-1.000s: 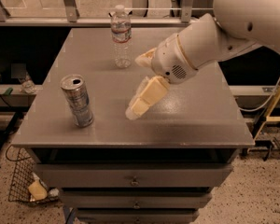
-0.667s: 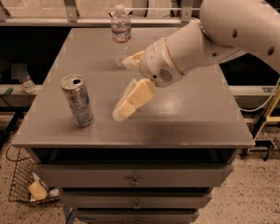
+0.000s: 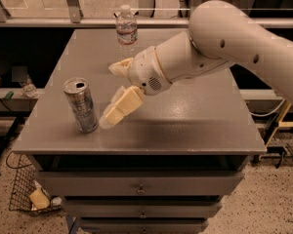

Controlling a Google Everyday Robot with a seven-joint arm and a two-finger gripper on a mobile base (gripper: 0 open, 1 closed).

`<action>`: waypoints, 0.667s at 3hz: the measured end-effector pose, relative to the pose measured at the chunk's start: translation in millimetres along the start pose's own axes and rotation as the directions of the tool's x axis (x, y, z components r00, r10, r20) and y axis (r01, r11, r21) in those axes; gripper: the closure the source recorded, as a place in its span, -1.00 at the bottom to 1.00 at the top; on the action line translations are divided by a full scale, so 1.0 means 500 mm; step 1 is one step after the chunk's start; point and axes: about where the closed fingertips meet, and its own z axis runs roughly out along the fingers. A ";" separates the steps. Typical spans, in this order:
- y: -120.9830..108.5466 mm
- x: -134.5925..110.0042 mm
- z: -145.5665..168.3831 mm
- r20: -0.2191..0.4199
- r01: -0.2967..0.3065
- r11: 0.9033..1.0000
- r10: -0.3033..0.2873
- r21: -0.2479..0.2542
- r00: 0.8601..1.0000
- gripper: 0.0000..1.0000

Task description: Knock redbull can over

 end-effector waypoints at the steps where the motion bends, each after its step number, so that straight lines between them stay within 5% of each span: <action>1: -0.003 -0.013 0.024 0.070 0.007 1.000 -0.005 -0.027 0.998 -0.68; 2: -0.004 -0.021 0.045 0.136 0.007 0.999 0.000 -0.053 0.991 -0.20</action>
Offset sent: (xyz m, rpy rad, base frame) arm 0.0066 0.0317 -0.0052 0.2125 0.0444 0.0703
